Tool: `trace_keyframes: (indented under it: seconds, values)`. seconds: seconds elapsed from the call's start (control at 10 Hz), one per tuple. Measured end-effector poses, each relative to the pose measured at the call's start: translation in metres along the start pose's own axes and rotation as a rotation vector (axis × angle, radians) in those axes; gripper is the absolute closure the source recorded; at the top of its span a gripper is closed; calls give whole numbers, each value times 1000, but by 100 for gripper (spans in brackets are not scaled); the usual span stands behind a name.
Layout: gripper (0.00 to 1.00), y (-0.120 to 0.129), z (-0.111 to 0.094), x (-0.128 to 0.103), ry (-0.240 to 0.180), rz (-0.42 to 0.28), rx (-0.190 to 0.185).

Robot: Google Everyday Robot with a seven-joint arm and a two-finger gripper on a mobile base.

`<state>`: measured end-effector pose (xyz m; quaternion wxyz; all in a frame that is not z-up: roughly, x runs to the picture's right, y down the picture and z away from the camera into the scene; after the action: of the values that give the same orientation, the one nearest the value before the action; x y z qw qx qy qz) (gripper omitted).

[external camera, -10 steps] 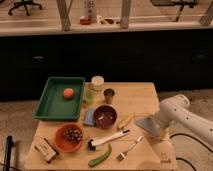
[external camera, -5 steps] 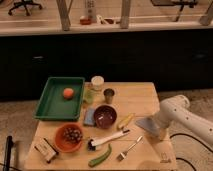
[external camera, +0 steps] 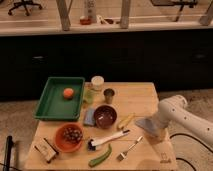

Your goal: Wipe purple bowl with towel

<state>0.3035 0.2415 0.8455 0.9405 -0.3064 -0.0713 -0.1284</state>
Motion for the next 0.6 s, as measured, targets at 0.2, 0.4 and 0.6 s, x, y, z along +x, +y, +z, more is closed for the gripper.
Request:
trace_keyframes:
  seconds: [0.2, 0.4, 0.6]
  values:
    - [66, 0, -1, 0, -1, 1, 0]
    - [88, -2, -8, -2, -3, -1, 4]
    - [100, -1, -10, -3, -4, -5, 1]
